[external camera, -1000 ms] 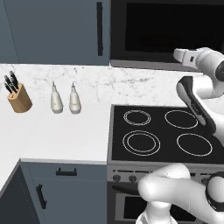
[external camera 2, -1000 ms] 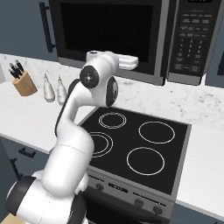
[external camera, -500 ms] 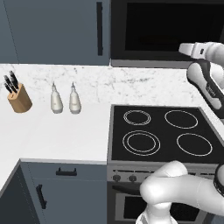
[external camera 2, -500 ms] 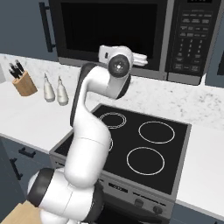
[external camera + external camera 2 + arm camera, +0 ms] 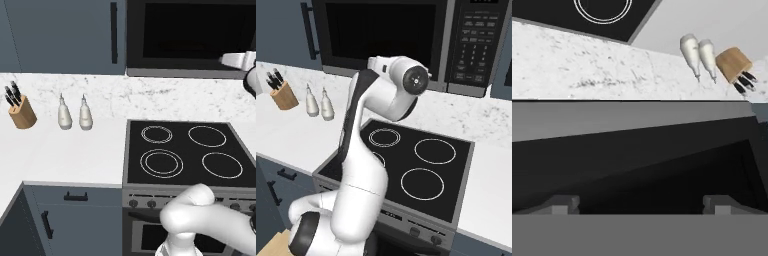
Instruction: Pick the cucumber from the sink and place it in the bowl. Then pick the bowl and place it in the microwave. Then close the microwave door and press the start button.
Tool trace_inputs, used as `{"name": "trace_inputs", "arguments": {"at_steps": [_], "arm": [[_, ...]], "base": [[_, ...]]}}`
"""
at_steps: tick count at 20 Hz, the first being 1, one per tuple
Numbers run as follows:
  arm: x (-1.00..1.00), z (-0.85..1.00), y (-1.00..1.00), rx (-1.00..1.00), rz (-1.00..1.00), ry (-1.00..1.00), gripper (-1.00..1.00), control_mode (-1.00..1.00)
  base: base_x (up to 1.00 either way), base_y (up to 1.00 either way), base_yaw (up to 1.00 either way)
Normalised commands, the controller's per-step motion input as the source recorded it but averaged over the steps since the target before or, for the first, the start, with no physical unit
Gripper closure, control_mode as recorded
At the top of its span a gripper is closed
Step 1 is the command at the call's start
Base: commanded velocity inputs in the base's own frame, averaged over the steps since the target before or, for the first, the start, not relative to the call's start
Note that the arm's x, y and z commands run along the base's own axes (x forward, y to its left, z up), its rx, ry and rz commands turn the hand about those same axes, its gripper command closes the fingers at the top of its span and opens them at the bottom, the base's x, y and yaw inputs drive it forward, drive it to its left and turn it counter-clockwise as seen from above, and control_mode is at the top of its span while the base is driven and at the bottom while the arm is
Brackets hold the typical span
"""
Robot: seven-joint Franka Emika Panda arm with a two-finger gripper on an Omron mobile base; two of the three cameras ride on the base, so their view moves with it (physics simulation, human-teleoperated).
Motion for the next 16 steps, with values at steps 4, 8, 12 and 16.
{"name": "trace_inputs", "arguments": {"at_steps": [4,8,12,16], "arm": [[-0.94,0.04,-0.31,0.02,0.08,0.0,-1.0,-1.0],[-0.75,-0.02,-0.87,0.3,0.0,0.12,-1.0,-1.0],[-0.82,-0.08,-0.86,0.46,0.0,0.26,-1.0,-1.0],[-0.77,-0.08,-0.49,0.43,0.0,0.22,-1.0,-1.0]], "base": [[0.0,0.0,0.0],[0.0,0.0,0.0],[0.0,0.0,0.0],[0.0,0.0,0.0]]}}
